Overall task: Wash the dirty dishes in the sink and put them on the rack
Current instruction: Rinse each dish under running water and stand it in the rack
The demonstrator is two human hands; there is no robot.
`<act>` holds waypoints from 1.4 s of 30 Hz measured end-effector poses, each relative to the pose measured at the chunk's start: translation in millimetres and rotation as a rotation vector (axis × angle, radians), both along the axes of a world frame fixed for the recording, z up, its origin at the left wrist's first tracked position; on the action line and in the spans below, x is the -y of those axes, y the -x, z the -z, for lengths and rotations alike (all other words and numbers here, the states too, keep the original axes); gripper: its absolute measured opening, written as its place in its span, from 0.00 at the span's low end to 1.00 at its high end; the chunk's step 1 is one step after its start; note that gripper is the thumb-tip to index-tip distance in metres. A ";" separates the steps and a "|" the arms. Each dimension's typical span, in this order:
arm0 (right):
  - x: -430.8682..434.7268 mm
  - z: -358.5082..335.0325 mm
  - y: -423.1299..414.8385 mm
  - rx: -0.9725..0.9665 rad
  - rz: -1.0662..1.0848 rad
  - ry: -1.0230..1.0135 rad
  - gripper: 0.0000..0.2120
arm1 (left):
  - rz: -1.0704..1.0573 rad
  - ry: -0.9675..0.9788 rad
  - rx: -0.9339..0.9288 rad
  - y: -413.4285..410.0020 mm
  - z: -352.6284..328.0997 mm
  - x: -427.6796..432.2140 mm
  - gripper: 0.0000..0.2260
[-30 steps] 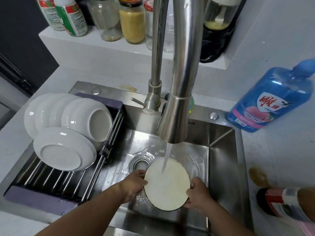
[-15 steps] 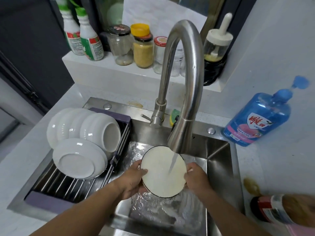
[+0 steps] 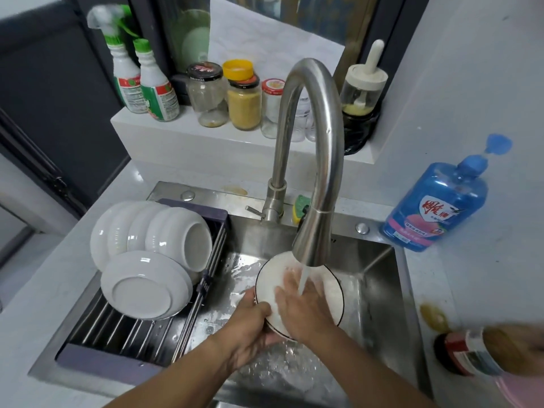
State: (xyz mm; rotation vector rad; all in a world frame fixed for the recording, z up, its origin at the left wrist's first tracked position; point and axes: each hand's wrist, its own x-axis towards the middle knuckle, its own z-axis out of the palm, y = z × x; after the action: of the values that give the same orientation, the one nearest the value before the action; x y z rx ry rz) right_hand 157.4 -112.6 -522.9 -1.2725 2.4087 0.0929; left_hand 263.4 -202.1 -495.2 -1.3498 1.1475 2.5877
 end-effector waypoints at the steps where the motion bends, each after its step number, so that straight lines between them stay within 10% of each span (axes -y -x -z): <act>1: 2.4 -3.1 -1.4 0.035 -0.010 0.086 0.29 | 0.016 0.008 -0.002 0.4 -1.6 1.3 0.21; 7: -21.5 -38.3 -15.2 0.469 -0.080 0.218 0.23 | 0.054 0.086 0.082 -6.3 -0.3 23.9 0.16; 13: -61.5 -26.7 6.0 0.255 -0.098 0.103 0.36 | 0.084 0.149 0.169 -10.8 -0.5 43.7 0.18; 21: 9.0 -41.6 12.8 0.291 -0.078 -0.075 0.25 | 0.191 0.139 0.145 1.3 -20.7 34.3 0.14; 26: 11.2 -56.3 -10.8 0.633 -0.121 0.236 0.22 | 0.166 0.131 0.132 4.2 -17.8 45.6 0.27; 29: -9.8 -59.8 -9.0 0.524 -0.125 0.387 0.23 | 0.104 0.111 0.165 10.0 -18.2 53.6 0.25; 36: -11.0 -90.3 16.9 0.559 0.159 0.469 0.10 | 0.232 0.020 0.230 21.5 -32.2 61.1 0.28; 42: -11.9 -108.9 41.1 0.871 0.473 0.521 0.11 | 0.392 0.401 -0.009 1.7 -28.1 66.6 0.23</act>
State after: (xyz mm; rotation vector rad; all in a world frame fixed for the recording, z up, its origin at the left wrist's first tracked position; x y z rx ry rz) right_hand 116.3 -100.7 -414.0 -0.6440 1.8943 -1.0511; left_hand 261.7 -268.6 -467.1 -1.0188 1.7933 2.1654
